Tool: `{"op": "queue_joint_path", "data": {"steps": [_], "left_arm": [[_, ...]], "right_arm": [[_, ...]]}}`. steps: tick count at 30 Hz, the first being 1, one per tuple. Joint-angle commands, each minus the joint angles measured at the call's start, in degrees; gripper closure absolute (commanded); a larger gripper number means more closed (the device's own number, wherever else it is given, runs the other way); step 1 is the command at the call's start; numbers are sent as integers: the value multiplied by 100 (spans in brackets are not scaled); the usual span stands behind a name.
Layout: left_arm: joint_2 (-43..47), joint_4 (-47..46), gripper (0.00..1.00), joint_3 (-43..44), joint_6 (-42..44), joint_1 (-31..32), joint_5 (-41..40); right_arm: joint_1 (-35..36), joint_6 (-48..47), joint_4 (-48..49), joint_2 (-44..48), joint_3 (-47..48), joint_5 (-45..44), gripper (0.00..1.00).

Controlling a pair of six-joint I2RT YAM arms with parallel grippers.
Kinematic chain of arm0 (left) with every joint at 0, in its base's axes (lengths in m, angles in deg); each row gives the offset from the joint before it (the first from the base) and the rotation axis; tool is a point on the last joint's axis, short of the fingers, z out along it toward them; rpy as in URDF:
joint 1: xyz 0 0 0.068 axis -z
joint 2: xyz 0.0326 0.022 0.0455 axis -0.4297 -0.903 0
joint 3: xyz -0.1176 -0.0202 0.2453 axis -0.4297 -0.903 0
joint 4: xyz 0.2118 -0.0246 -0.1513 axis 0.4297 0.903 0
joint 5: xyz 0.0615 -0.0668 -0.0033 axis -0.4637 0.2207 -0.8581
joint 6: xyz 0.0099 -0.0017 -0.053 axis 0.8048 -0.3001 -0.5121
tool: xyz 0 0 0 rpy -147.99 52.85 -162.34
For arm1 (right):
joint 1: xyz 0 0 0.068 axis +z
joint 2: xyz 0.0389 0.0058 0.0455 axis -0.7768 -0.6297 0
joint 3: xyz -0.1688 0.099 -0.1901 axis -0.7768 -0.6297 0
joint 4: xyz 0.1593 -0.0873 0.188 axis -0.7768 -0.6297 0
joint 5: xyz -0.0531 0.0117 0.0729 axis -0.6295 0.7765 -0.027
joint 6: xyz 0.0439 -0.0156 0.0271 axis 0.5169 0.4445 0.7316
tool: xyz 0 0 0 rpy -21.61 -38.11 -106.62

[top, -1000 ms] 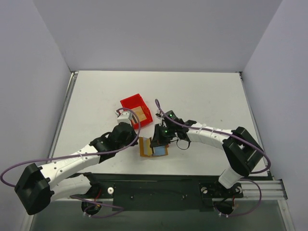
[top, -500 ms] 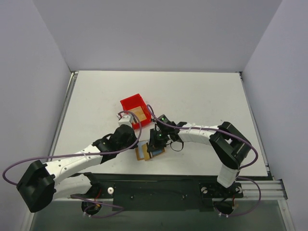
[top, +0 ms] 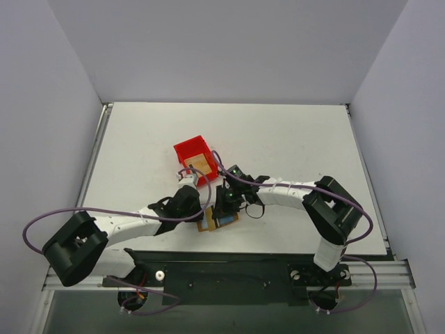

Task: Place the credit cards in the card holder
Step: Insert the credit card into the card holder.

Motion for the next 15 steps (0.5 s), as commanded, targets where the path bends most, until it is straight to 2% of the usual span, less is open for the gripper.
{"op": "queue_joint_path", "data": {"steps": [1, 9, 15], "left_arm": [[-117, -446, 100, -69, -176, -9, -148], [-276, -543, 100, -140, -237, -9, -122], [-293, -561, 100, -166, -229, -1, -130]], "right_arm": [[-4, 12, -298, 114, 100, -419, 100], [-171, -101, -105, 290, 4, -386, 100], [-469, -190, -359, 229, 109, -245, 100]]}}
